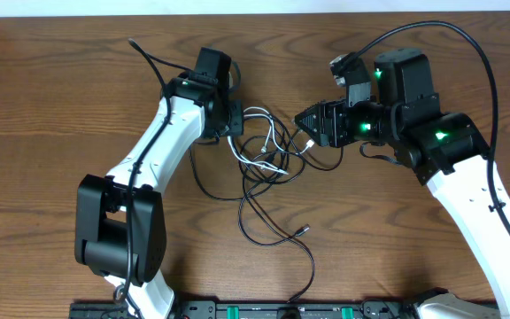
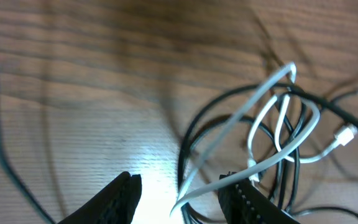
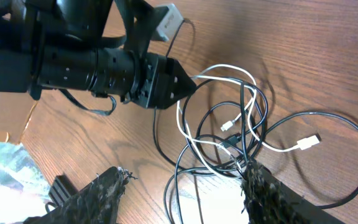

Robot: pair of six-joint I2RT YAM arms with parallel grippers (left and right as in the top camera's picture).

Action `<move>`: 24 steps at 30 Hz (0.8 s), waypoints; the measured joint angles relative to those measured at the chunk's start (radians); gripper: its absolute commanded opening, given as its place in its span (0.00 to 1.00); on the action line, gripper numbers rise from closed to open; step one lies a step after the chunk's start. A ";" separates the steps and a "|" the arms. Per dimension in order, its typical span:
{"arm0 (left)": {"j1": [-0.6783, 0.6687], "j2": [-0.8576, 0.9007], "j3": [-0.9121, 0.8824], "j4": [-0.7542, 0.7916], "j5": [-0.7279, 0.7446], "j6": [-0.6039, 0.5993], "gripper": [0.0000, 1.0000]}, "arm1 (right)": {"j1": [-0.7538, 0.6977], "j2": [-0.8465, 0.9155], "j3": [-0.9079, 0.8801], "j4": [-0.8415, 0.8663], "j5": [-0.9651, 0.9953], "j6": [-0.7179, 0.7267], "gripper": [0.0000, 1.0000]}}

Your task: Untangle cables

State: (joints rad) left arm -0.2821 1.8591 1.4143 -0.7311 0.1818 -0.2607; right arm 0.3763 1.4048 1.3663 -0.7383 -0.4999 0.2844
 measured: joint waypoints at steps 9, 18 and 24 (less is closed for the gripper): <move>0.000 0.000 -0.006 0.027 0.026 0.025 0.46 | 0.000 0.000 0.000 -0.010 0.000 0.000 0.59; 0.000 0.000 -0.006 0.031 0.027 0.026 0.47 | 0.000 0.000 0.000 -0.010 0.000 0.000 0.59; 0.000 0.033 -0.006 0.040 0.027 0.027 0.35 | 0.000 0.000 0.000 -0.013 0.000 0.000 0.59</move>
State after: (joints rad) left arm -0.2821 1.8923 1.4082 -0.6910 0.2085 -0.2337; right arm 0.3763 1.4052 1.3666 -0.7513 -0.4999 0.2844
